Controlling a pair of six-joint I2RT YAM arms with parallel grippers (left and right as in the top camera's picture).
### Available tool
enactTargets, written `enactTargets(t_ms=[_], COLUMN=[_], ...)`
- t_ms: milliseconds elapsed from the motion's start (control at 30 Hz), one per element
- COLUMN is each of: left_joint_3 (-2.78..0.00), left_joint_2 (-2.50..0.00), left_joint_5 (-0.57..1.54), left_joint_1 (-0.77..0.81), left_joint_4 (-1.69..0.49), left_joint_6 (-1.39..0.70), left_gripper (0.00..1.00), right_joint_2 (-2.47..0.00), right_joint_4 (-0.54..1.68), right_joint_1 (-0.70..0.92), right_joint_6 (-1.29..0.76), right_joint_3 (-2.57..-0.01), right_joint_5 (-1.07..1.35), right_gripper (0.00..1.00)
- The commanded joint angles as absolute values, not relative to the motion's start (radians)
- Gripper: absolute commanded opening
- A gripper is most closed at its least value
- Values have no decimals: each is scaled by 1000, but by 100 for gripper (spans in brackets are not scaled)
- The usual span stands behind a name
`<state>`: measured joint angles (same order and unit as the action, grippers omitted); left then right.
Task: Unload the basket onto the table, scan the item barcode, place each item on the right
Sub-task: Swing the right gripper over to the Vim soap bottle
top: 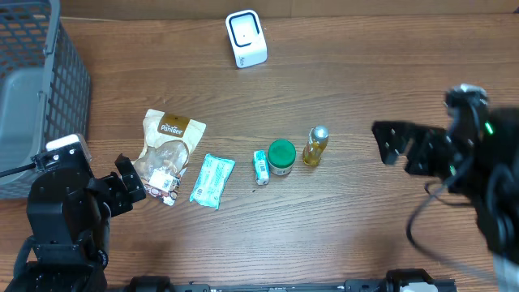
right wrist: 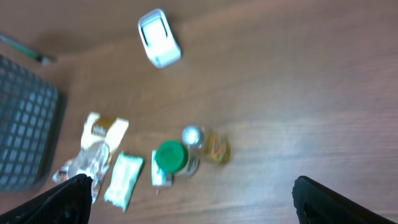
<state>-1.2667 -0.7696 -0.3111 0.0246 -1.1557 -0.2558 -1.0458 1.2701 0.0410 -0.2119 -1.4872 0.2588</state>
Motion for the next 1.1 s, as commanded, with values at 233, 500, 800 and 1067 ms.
enactTargets(t_ms=[233,500,800,1067], left_joint_3=[-1272,-1272,-1272,-1272], left_joint_2=[-765,-765,-765,-765], left_joint_5=[-322,-322,-322,-322], left_joint_1=[19,19,19,19], left_joint_4=[-1153,-1153,-1153,-1153], left_joint_6=[-258,-258,-258,-258], left_gripper=[99,99,100,99], right_joint_2=[-1282,-1361,-1440,-1544], right_joint_4=[1356,1336,1306,1250], right_joint_1=[55,168,326,422], right_joint_6=[-210,-417,-527,-527], right_joint_3=[-1505,-1498,-1497,-1497], right_joint_5=[398,148,-25,-54], right_gripper=[61,75,79,80])
